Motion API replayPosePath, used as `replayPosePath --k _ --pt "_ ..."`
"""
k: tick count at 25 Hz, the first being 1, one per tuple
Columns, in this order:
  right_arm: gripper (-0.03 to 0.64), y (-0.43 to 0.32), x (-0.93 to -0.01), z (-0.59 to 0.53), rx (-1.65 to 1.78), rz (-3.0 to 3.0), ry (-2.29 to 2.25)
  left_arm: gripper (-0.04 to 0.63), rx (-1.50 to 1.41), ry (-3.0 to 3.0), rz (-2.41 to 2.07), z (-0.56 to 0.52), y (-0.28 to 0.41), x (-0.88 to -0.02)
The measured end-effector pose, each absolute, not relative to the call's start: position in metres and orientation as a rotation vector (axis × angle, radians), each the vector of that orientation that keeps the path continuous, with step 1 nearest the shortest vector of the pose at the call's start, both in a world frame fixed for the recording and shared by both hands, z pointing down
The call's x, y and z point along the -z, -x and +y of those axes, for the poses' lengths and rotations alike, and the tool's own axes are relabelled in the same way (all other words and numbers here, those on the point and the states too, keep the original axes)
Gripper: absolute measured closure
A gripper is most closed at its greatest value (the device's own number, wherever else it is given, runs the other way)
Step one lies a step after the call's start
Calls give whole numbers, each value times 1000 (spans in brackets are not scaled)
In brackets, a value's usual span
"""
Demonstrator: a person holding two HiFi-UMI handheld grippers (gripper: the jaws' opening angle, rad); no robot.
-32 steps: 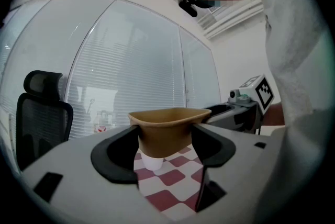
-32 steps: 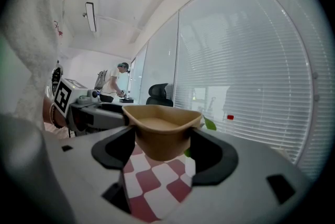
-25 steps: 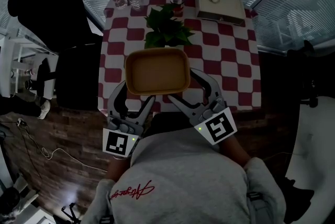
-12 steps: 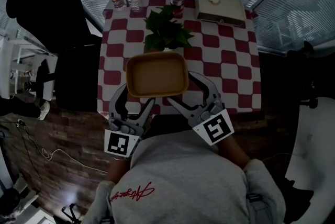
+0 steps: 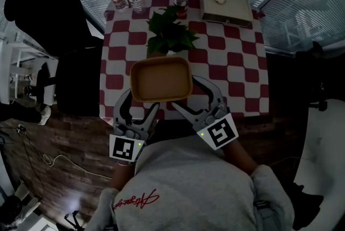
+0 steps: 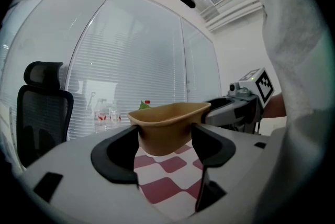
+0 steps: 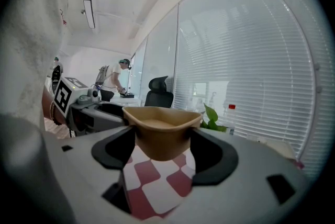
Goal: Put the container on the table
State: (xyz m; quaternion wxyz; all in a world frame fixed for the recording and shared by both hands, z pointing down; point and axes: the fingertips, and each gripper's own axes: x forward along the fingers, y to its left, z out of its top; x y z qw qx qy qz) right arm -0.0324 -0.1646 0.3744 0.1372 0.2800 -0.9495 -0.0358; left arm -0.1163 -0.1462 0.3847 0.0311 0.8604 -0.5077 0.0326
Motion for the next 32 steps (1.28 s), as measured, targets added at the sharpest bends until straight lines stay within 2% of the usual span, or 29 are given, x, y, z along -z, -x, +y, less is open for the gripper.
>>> replayPosePath --k 32 --pt "288 31 -424 -155 60 -2669 -785 284 -195 -2590 -1530 -139 116 -435"
